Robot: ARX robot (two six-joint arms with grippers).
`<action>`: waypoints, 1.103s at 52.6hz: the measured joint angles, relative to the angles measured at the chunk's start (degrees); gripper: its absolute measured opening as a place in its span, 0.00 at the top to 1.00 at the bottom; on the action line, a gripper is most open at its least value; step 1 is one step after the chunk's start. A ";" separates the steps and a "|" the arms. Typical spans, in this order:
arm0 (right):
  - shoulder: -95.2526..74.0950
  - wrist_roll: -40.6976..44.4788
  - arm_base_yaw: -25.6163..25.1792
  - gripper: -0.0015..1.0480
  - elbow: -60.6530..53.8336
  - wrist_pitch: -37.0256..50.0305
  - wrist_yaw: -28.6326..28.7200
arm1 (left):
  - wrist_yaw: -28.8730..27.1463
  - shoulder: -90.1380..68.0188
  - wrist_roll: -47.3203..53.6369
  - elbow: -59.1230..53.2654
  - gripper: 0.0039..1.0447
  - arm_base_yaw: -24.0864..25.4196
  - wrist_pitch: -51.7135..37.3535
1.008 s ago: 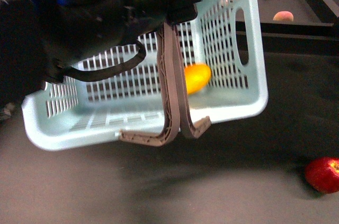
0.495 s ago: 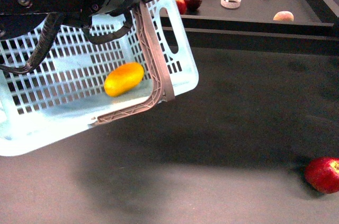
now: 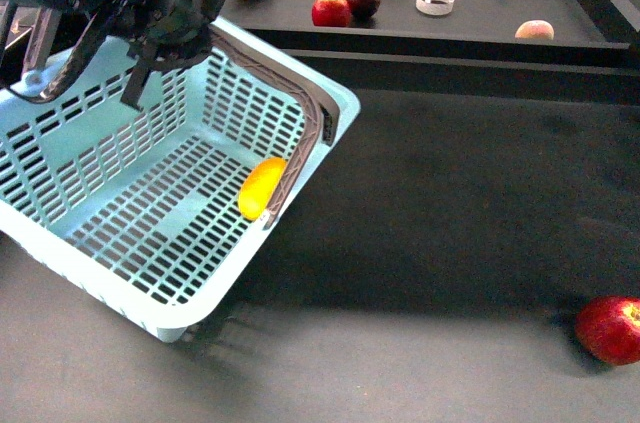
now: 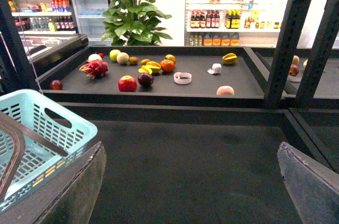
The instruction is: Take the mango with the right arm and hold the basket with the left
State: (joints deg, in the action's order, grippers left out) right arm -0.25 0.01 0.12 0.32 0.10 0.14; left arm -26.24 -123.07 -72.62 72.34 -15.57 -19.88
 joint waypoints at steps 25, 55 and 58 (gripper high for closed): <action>0.00 0.00 0.00 0.08 0.00 0.00 0.00 | 1.51 -4.13 -12.41 2.60 0.95 7.28 -0.37; 0.00 0.00 0.00 0.08 0.00 0.00 0.00 | 2.05 -4.22 -17.22 2.71 0.19 8.02 6.05; 0.00 0.00 0.00 0.08 0.00 0.00 0.00 | 2.16 -4.22 -17.18 2.58 0.08 8.00 6.10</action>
State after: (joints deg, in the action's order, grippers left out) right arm -0.25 0.01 0.12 0.32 0.10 0.14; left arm -24.08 -127.28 -89.80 74.91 -7.57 -13.78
